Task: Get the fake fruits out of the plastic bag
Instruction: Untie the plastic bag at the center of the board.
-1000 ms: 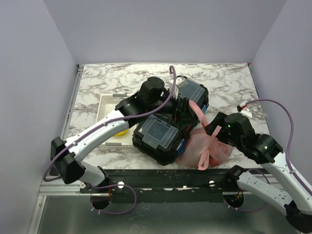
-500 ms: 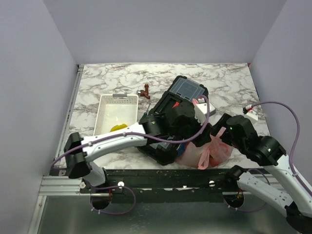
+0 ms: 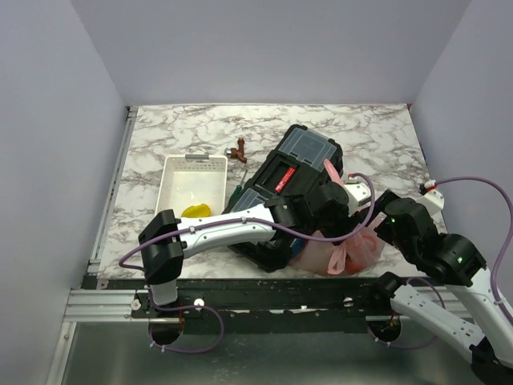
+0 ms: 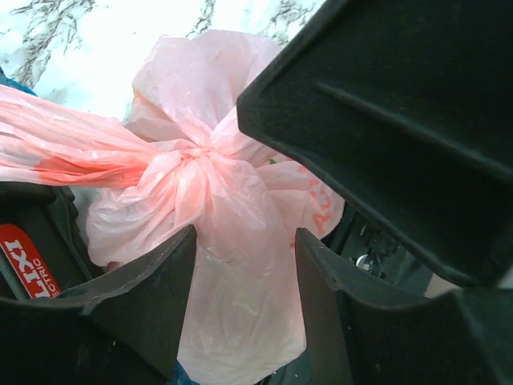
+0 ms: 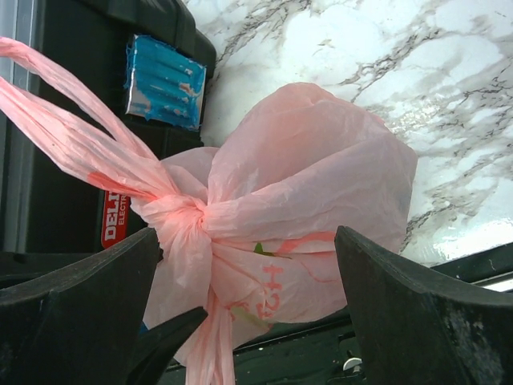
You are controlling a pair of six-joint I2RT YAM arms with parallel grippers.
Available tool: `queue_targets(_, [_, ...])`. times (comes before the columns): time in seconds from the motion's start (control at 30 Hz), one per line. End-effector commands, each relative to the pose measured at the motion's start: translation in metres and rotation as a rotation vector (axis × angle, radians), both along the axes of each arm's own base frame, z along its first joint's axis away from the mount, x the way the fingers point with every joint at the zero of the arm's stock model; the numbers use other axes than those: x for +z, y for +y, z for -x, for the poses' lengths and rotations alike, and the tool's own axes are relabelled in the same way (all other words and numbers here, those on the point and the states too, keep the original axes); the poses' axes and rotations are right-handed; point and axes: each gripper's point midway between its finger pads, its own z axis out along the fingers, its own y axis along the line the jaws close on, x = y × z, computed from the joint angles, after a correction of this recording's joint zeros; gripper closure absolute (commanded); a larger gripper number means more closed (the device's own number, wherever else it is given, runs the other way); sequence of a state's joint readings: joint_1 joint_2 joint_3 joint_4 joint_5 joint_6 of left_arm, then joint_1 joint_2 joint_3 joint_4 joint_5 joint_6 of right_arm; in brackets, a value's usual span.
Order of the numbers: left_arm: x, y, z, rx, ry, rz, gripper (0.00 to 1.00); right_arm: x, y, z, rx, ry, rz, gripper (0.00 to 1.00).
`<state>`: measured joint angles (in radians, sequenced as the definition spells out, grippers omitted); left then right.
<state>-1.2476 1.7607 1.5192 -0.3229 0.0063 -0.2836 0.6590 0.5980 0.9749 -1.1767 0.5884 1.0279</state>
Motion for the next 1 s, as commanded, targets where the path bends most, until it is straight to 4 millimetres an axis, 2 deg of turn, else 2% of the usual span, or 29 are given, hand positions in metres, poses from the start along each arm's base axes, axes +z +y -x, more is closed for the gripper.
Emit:
queue_targets(0.0, [-0.001,-0.003,-0.011,0.038,-0.044,-0.022,0.50,-0.001,-0.006,0.002,-0.029,0.001,0.006,0.06])
queue_targets(0.1, [-0.005,-0.003,-0.018,0.058,-0.065,-0.049,0.47,-0.003,-0.003,-0.003,-0.034,-0.011,-0.007,0.06])
queue_targets(0.17, [-0.008,-0.003,-0.020,0.066,-0.072,-0.064,0.49,-0.003,0.001,-0.005,-0.031,-0.013,-0.022,0.06])
queue_targets(0.37, [-0.012,0.002,-0.018,0.072,-0.063,-0.068,0.74,-0.016,0.007,-0.004,-0.015,0.025,-0.027,0.06])
queue_targets(0.5, [-0.003,0.004,-0.018,0.061,-0.076,-0.040,0.82,-0.018,0.011,-0.010,-0.010,0.020,-0.026,0.06])
queue_targets(0.57, [0.000,0.007,-0.020,0.079,-0.080,-0.039,0.98,-0.016,0.016,-0.013,-0.001,0.016,-0.035,0.07])
queue_targets(0.63, [0.001,0.010,-0.021,0.090,-0.072,-0.030,1.00,-0.017,0.020,-0.014,0.009,0.021,-0.047,0.09])
queue_targets(0.77, [0.005,0.018,-0.021,0.112,-0.038,0.000,1.00,-0.021,0.026,-0.011,0.054,0.031,-0.059,0.22])
queue_targets(0.97, [0.017,0.027,-0.027,0.112,0.048,0.075,1.00,-0.024,0.031,-0.006,0.111,0.032,-0.065,0.25])
